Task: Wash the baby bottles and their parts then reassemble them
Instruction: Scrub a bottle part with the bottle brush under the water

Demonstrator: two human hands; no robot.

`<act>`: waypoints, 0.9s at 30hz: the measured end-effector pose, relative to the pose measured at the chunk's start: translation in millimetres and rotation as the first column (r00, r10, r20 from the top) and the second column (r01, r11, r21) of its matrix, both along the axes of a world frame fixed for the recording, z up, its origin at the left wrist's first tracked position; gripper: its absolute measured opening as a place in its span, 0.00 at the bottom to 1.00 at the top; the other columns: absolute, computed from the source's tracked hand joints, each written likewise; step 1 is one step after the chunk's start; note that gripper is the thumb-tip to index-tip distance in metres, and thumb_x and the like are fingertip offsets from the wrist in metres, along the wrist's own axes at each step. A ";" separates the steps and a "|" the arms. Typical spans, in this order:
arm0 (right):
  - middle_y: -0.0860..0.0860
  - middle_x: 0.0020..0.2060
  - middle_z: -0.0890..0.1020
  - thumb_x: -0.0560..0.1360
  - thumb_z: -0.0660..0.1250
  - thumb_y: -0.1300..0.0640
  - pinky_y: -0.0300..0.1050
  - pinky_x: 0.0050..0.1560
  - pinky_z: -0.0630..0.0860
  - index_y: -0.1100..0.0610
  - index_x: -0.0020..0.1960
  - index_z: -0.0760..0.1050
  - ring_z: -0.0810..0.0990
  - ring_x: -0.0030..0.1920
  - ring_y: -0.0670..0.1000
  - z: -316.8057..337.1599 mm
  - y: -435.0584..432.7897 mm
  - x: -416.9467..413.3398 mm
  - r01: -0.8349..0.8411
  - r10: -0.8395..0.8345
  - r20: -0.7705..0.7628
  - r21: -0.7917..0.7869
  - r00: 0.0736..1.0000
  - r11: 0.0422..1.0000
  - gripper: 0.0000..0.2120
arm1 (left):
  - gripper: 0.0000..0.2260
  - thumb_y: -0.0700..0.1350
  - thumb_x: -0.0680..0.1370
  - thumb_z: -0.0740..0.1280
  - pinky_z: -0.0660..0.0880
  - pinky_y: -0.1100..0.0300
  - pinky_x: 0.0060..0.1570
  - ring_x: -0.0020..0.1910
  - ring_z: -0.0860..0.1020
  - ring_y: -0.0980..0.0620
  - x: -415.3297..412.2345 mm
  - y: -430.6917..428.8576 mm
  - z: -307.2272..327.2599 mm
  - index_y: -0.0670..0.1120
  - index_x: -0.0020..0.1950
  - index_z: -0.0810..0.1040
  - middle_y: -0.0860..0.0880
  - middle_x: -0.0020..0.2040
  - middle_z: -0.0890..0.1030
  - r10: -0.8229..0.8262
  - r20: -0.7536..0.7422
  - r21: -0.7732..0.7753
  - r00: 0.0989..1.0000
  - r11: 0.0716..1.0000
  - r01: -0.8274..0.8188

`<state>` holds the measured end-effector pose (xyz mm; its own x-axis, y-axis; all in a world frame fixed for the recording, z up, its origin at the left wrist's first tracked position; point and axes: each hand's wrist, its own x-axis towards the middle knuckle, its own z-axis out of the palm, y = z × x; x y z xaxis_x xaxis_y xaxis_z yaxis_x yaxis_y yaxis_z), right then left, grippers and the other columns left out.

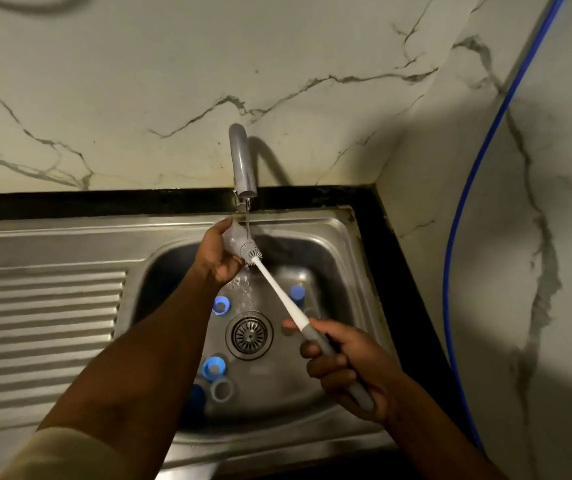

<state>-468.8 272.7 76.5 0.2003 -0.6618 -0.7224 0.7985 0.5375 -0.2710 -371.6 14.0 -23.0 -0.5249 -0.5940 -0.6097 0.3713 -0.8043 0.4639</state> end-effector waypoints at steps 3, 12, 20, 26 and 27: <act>0.53 0.33 0.70 0.66 0.78 0.65 0.32 0.14 0.62 0.65 0.61 0.77 0.66 0.20 0.43 -15.4 -13.8 -9.3 0.054 -0.037 0.258 -0.062 0.965 0.997 0.24 | 0.13 0.49 0.80 0.65 0.82 0.54 0.41 0.38 0.78 0.46 -5.7 5.7 -1.4 0.39 0.57 0.73 0.41 0.42 0.77 -0.074 -0.010 -0.008 0.997 0.997 0.074; 0.56 0.35 0.77 0.84 0.57 0.51 0.46 0.29 0.71 0.56 0.58 0.76 0.75 0.27 0.52 -33.2 -44.5 -4.2 -0.358 0.294 -0.918 0.190 0.264 0.914 0.13 | 0.06 0.42 0.83 0.63 0.72 0.56 0.31 0.32 0.72 0.49 -13.4 4.5 11.0 0.43 0.47 0.72 0.44 0.35 0.71 -0.041 0.109 -0.246 0.993 0.967 0.067; 0.49 0.28 0.70 0.84 0.58 0.50 0.37 0.21 0.59 0.53 0.59 0.78 0.62 0.23 0.45 -27.4 -34.1 -15.8 -0.244 0.108 -0.815 -0.042 0.570 0.969 0.13 | 0.14 0.49 0.82 0.65 0.80 0.36 0.52 0.49 0.84 0.42 -0.3 1.0 21.6 0.42 0.64 0.75 0.38 0.57 0.81 0.021 0.117 -0.320 0.993 0.947 0.018; 0.50 0.28 0.68 0.84 0.58 0.47 0.35 0.22 0.59 0.52 0.62 0.78 0.61 0.23 0.45 -31.6 -25.6 -8.7 -0.287 0.212 -0.633 -0.017 0.744 0.958 0.15 | 0.16 0.47 0.78 0.68 0.80 0.46 0.57 0.52 0.81 0.43 -4.2 5.8 26.5 0.40 0.62 0.75 0.40 0.52 0.80 0.018 -0.226 -0.059 0.974 0.998 -0.032; 0.48 0.27 0.69 0.84 0.59 0.48 0.38 0.24 0.61 0.54 0.61 0.78 0.63 0.25 0.46 -38.9 -26.0 -9.0 -0.314 0.190 -0.795 -0.001 0.576 0.949 0.14 | 0.17 0.45 0.78 0.70 0.82 0.49 0.50 0.48 0.81 0.45 -7.7 8.1 26.9 0.40 0.63 0.74 0.41 0.50 0.80 0.018 -0.163 -0.118 0.986 0.992 -0.038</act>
